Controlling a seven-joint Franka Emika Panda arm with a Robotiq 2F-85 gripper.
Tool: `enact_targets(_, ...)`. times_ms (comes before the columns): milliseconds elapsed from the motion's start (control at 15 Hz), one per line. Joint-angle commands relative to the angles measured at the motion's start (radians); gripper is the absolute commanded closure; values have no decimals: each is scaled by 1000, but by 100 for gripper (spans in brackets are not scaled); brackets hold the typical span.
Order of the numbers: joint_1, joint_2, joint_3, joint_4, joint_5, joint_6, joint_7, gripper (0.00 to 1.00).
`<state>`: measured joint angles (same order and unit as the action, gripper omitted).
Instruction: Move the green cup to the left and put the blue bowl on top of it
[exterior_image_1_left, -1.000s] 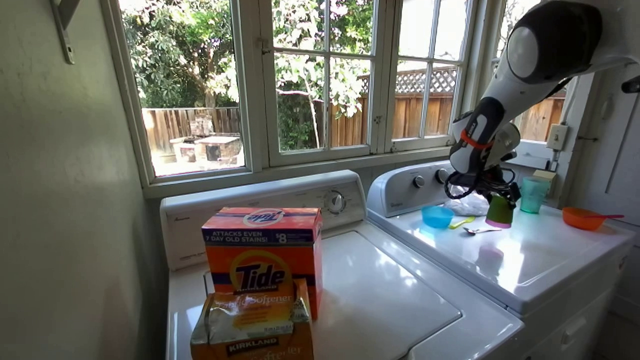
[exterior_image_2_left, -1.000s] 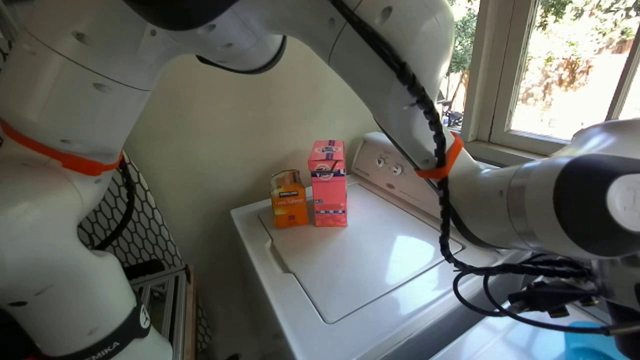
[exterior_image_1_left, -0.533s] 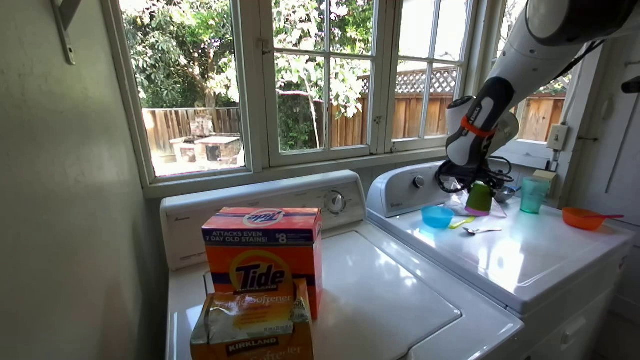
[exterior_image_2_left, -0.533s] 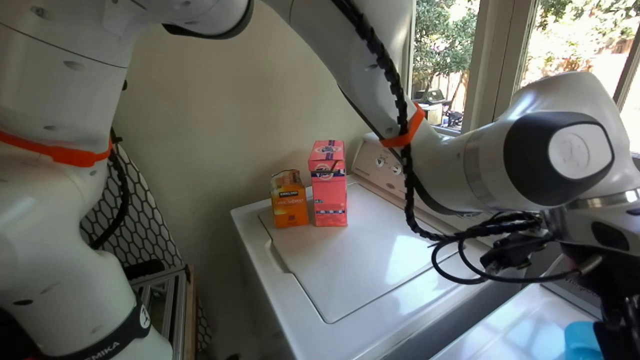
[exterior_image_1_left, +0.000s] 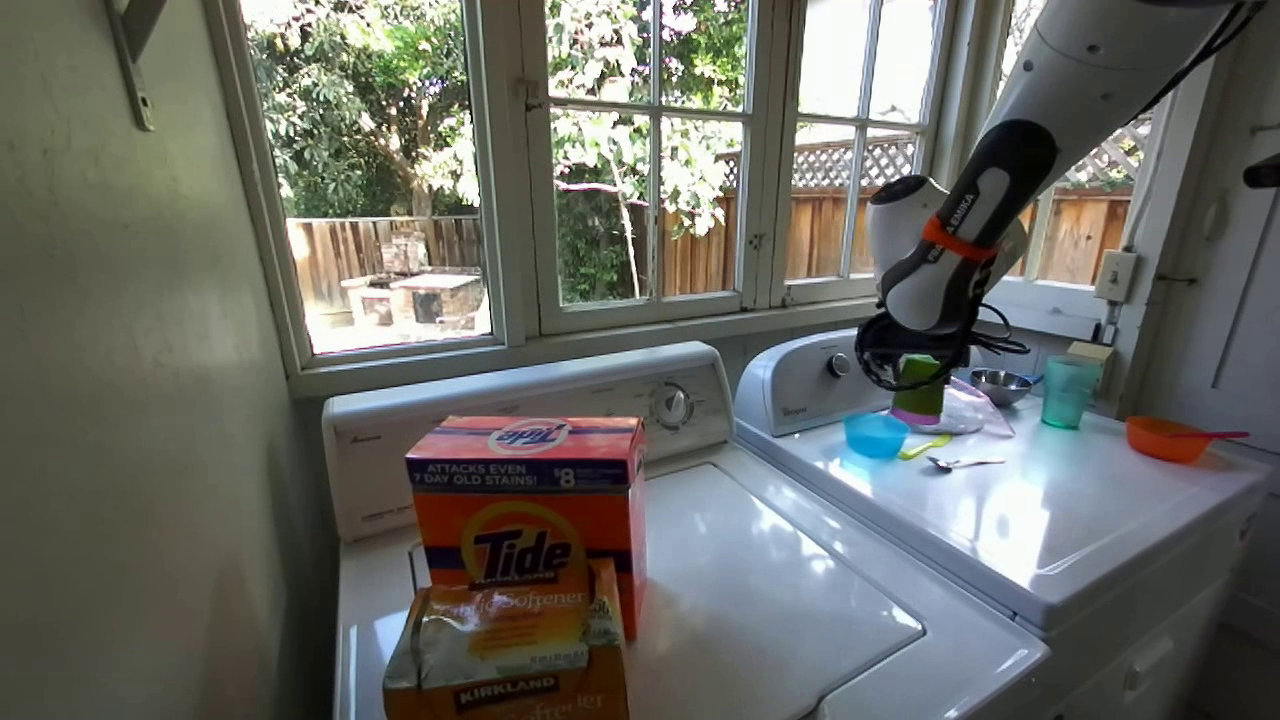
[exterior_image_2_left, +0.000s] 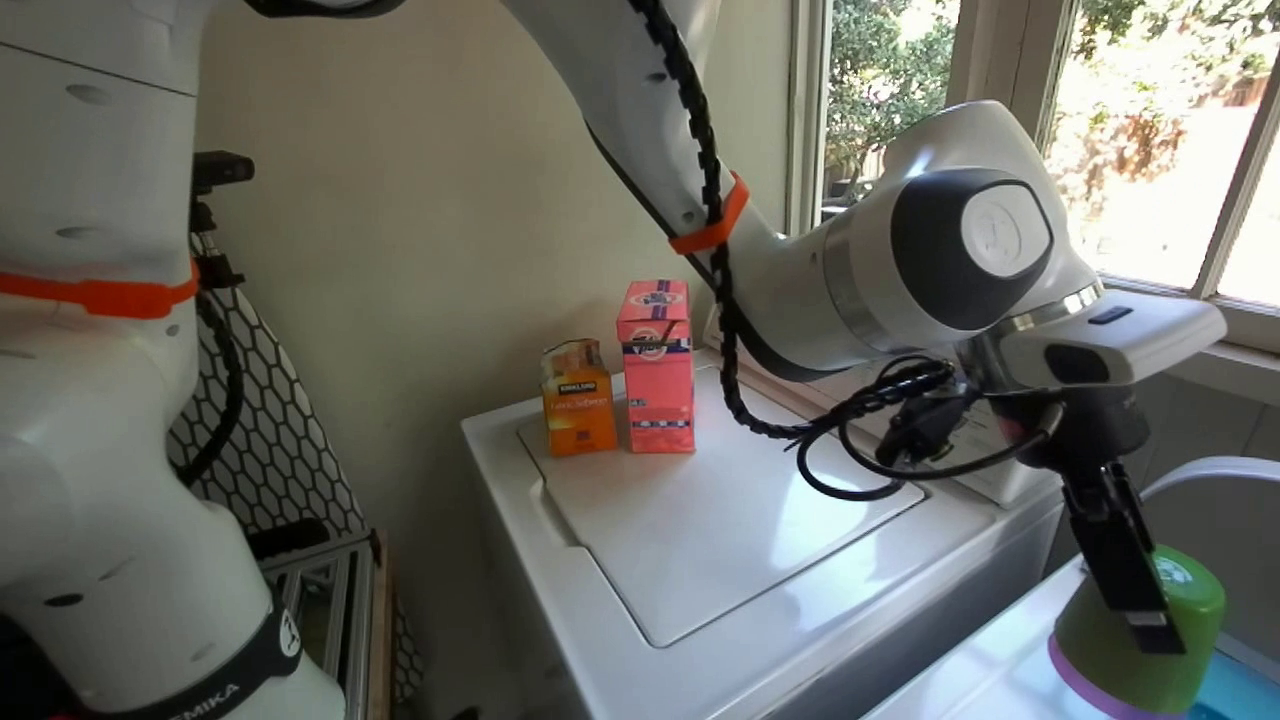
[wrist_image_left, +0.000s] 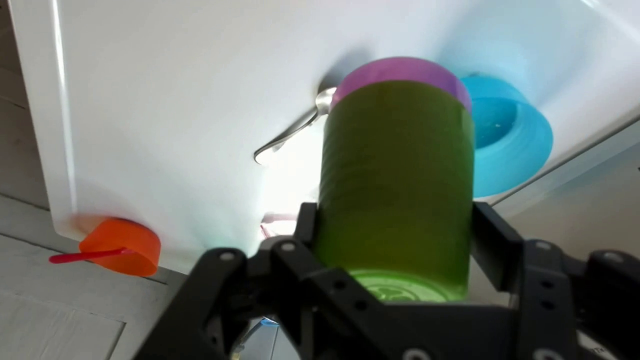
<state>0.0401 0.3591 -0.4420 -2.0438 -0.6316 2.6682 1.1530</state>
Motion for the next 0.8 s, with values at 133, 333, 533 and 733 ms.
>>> enact_targets(133,-20,-14,21,-8,-22,-5,4,25)
enact_targets(333,-10,-17,29,-7,-42,10,-6,50)
enact_targets(533,16,-32,79,-11,-73,45,-53,50)
enact_targets(733,45,-47,147,-33,-86,79,-101,50)
